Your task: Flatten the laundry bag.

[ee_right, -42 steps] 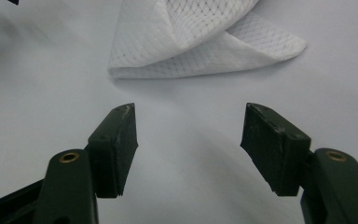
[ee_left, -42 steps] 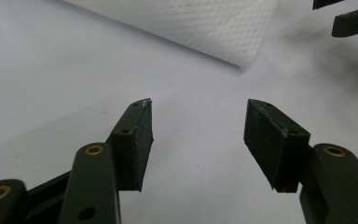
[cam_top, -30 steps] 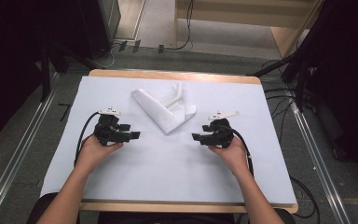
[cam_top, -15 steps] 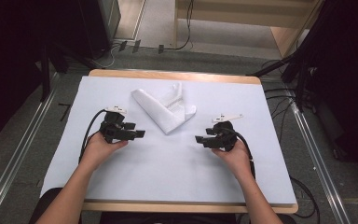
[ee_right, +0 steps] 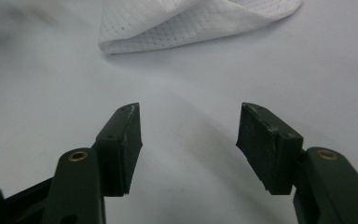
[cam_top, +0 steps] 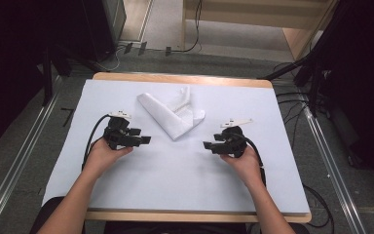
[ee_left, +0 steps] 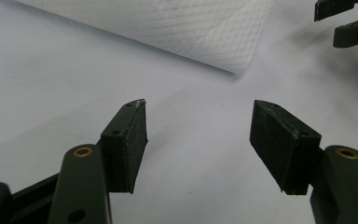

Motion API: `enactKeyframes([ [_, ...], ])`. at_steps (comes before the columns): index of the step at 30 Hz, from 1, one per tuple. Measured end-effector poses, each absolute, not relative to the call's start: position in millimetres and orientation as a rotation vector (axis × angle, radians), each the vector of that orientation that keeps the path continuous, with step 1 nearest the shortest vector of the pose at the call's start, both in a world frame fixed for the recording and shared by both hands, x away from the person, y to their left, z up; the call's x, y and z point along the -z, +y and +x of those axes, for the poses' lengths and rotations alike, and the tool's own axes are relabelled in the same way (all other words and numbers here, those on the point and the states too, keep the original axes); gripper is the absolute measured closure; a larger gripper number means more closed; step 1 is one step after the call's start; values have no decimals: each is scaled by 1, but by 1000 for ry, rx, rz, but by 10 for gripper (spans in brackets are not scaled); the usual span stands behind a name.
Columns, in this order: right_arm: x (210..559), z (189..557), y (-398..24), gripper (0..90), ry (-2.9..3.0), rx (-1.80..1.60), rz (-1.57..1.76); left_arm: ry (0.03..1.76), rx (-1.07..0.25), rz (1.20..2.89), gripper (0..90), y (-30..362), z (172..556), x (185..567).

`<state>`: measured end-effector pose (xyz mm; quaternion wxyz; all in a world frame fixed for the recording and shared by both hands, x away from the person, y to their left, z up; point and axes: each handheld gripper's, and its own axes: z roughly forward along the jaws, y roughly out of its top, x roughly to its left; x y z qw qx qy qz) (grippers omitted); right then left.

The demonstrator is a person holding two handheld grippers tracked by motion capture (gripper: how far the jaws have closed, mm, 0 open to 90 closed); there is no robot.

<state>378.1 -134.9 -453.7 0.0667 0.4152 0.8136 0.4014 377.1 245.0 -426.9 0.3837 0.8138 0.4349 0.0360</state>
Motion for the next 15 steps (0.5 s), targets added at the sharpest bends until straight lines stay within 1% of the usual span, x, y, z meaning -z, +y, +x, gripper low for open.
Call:
enactKeyframes([
  [15,453,381,-129,446,2468,-1212,1250,1109,-108,2070,374,249,372,426],
])
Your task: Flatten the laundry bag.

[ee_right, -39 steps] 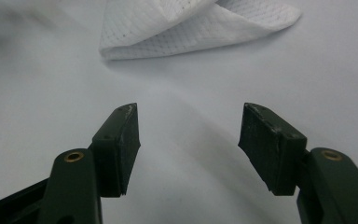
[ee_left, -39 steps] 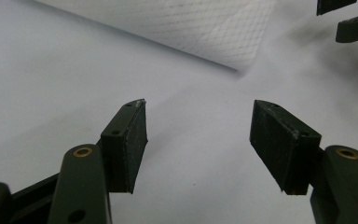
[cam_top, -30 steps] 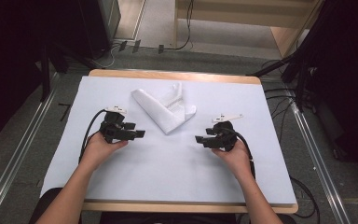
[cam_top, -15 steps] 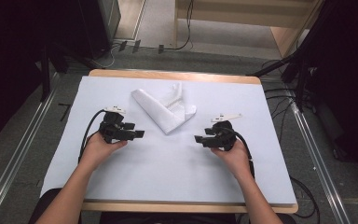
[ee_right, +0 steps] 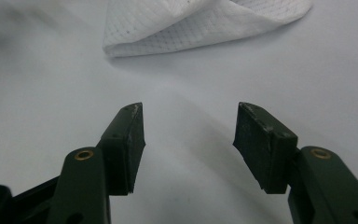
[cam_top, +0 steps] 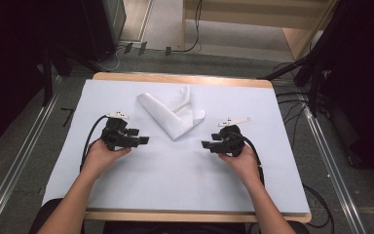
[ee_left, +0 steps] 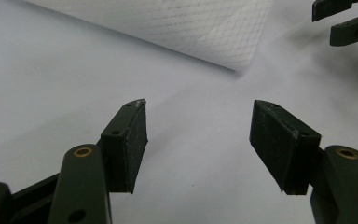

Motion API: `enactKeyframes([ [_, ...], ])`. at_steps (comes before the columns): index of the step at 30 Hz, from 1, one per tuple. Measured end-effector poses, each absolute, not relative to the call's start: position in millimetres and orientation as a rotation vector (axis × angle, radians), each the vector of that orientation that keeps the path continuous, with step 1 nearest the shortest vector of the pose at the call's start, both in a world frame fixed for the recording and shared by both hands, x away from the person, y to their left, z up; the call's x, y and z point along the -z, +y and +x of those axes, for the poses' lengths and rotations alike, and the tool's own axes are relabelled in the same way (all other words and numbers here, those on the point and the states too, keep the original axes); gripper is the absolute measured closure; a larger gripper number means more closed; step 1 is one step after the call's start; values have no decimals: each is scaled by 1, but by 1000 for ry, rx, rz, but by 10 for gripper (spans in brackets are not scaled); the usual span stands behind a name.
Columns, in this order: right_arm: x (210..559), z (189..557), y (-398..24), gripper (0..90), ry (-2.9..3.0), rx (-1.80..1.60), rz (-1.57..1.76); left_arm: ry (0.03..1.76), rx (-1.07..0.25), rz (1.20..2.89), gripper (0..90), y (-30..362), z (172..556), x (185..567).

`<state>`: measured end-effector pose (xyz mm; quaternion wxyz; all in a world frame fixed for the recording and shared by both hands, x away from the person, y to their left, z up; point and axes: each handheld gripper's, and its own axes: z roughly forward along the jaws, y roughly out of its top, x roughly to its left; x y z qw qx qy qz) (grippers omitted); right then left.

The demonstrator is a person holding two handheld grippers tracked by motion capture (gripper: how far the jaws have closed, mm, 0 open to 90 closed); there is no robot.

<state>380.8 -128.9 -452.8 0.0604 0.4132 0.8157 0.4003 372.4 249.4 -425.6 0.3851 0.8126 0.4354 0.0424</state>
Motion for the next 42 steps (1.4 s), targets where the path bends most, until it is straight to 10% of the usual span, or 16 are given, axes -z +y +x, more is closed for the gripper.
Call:
enactKeyframes([
  [42,428,444,-90,474,2464,-1225,1298,1165,-139,2025,375,271,351,424],
])
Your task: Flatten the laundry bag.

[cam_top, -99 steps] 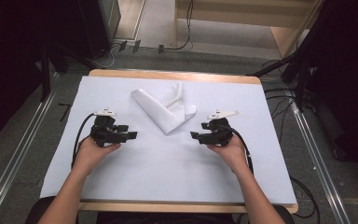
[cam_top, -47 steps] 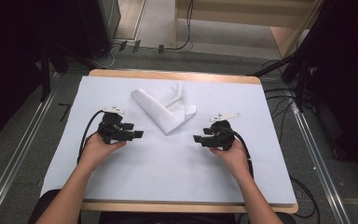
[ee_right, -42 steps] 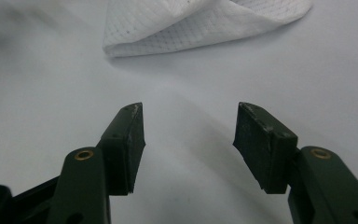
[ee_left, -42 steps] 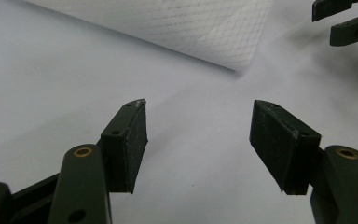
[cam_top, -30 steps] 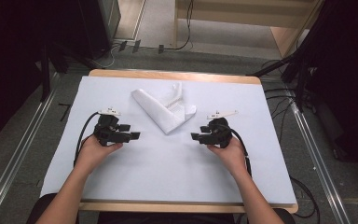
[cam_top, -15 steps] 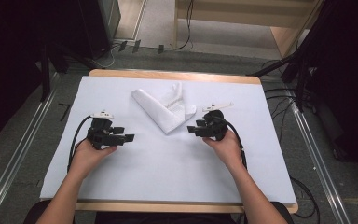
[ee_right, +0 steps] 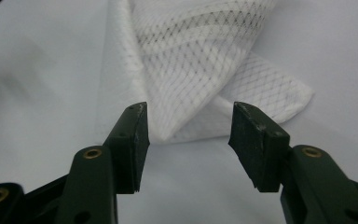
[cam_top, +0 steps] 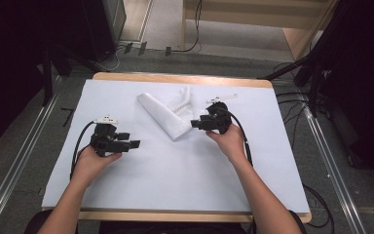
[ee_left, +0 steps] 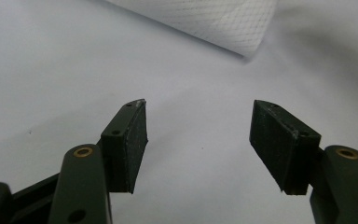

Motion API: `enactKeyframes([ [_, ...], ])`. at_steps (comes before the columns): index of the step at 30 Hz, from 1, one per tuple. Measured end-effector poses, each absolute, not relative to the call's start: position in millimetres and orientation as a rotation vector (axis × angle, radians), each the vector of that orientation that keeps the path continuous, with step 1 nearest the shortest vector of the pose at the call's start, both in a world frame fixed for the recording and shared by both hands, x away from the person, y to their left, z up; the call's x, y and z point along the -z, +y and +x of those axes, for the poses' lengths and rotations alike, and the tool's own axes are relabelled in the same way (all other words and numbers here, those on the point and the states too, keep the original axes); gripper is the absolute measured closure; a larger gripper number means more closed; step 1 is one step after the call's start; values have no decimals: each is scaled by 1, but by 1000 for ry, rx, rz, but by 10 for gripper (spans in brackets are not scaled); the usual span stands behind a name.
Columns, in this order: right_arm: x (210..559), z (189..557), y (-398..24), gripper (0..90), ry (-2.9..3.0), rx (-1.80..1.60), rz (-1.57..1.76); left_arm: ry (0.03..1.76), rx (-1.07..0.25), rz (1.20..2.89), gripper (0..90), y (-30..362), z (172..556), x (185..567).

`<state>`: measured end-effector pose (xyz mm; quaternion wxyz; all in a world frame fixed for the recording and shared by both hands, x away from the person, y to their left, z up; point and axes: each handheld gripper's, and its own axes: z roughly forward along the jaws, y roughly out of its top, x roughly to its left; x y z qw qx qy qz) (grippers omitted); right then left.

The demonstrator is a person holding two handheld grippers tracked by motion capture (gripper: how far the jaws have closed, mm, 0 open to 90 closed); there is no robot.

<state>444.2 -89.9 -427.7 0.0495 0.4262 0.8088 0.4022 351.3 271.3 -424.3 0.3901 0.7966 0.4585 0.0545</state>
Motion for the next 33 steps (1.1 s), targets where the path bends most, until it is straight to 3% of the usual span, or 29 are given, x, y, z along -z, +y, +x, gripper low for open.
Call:
enactKeyframes([
  [17,451,495,-54,438,2473,-1127,1340,1167,-153,2022,376,274,352,425],
  [21,462,497,-49,573,2500,-1124,1363,1177,-157,2019,378,276,352,425],
  [26,461,495,-45,827,2525,-1155,1323,1177,-160,2019,379,277,353,425],
  [33,440,488,-40,879,2519,-1154,1252,1184,-162,2013,380,280,353,425],
])
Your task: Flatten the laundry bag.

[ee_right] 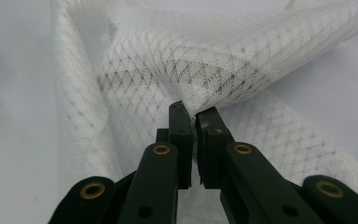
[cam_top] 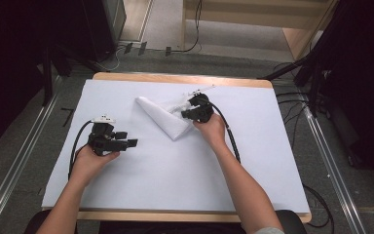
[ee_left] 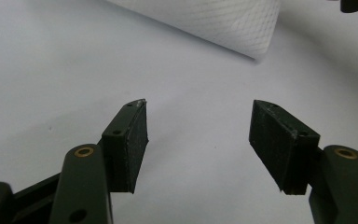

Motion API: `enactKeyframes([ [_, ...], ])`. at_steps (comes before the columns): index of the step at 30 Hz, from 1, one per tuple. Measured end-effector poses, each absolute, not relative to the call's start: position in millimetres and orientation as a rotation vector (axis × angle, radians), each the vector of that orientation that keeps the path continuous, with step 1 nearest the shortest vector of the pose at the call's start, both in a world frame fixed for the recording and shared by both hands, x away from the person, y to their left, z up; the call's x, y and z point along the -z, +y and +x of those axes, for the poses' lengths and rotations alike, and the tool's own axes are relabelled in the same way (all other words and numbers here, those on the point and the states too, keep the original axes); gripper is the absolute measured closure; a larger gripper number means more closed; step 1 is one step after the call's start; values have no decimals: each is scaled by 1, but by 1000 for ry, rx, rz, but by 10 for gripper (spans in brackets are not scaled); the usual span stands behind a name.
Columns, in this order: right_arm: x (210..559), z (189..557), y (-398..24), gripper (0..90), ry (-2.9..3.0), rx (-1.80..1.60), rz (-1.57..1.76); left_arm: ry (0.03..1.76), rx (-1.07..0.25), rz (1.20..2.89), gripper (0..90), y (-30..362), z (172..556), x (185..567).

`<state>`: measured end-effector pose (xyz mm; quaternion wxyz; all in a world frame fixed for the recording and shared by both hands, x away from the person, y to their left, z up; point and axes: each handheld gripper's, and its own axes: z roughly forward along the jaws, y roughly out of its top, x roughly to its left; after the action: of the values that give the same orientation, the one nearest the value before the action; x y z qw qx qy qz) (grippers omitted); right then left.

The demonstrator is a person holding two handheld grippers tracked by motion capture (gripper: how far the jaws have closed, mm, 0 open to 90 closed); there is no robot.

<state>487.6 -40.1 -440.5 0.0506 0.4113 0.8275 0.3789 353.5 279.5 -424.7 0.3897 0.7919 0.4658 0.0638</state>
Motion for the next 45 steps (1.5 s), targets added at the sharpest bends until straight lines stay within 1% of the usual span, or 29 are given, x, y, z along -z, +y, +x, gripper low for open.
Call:
enactKeyframes([
  [7,419,473,-30,872,2532,-1206,1155,1195,-164,2002,379,283,354,423],
  [15,410,457,-10,868,2574,-1283,1076,1207,-173,1979,378,292,354,421],
  [27,413,435,20,868,2647,-1304,968,1224,-185,1955,378,302,355,420],
  [36,425,416,41,851,2720,-1303,900,1239,-197,1929,377,311,356,419],
  [41,434,407,50,795,2753,-1287,879,1244,-199,1922,374,315,357,419],
  [45,433,400,51,699,2754,-1315,855,1244,-201,1921,373,317,358,419],
])
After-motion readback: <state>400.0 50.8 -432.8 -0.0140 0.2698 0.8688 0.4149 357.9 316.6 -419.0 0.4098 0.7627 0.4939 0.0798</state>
